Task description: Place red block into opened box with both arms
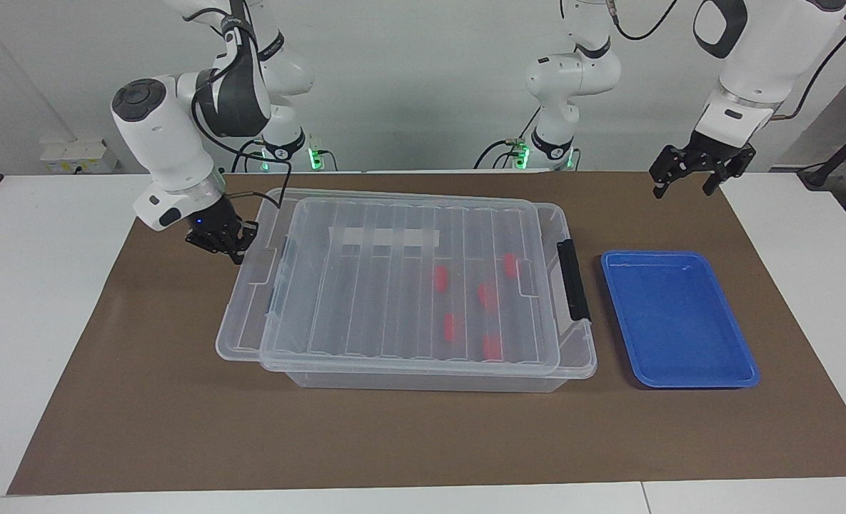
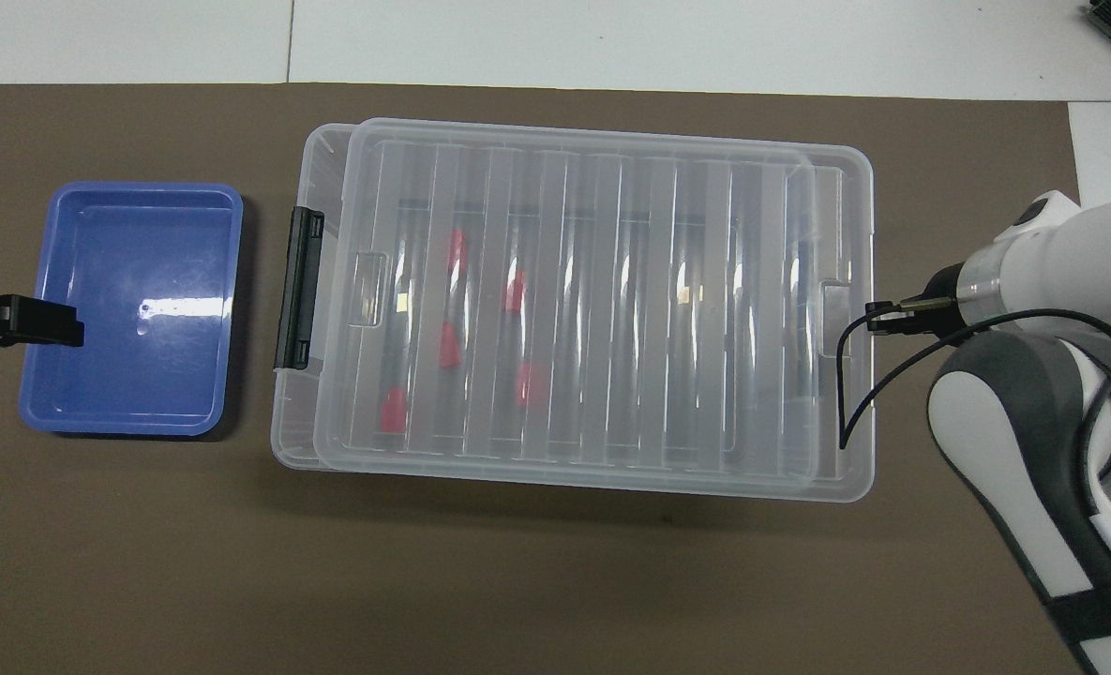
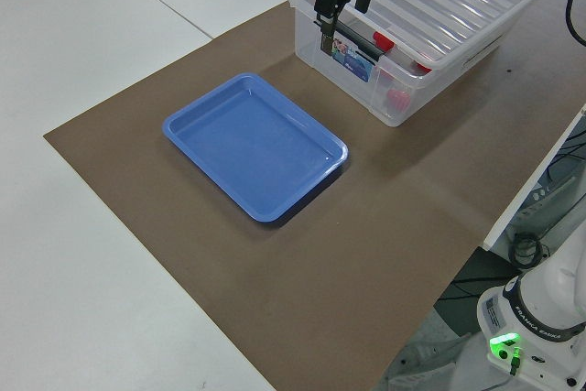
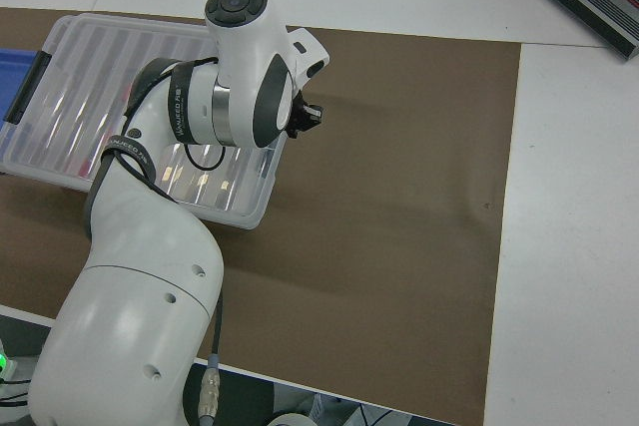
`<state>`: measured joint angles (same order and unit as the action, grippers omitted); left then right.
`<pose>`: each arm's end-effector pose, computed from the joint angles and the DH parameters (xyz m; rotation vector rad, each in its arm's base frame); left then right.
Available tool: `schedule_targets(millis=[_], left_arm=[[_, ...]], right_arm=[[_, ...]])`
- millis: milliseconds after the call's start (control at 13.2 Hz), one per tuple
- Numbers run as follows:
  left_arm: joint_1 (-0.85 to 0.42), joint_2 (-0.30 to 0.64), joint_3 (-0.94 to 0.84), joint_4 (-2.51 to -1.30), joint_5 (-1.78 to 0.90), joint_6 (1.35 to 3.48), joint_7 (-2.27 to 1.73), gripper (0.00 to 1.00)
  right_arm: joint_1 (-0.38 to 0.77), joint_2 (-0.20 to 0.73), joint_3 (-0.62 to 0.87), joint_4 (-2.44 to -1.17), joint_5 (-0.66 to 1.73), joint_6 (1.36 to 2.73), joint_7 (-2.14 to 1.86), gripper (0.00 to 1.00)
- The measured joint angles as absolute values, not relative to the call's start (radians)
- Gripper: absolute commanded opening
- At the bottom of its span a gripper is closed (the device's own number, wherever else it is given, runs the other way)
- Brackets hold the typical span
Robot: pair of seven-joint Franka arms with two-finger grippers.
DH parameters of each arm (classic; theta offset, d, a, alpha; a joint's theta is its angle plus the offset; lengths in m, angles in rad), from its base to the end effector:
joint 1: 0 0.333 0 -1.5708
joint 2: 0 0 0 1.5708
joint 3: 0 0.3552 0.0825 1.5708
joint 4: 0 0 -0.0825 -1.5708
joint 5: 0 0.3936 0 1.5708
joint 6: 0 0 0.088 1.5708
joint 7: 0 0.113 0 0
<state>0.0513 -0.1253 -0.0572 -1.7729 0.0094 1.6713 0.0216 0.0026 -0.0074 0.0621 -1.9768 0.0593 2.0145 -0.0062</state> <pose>0.5269 -0.0041 0.6368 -3.1244 0.0437 -0.0365 0.5662 0.0406 0.5032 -3.0851 -0.0720 -0.0671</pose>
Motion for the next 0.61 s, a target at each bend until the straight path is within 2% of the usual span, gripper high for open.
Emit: schedule_targets(millis=[608], left_arm=[[0.051,-0.138,-0.064,-1.757,0.009,1.634,0.023,1.00]], right_arm=[[0.051,-0.009,0.063,-1.974,0.088,2.015,-0.006,0.00]])
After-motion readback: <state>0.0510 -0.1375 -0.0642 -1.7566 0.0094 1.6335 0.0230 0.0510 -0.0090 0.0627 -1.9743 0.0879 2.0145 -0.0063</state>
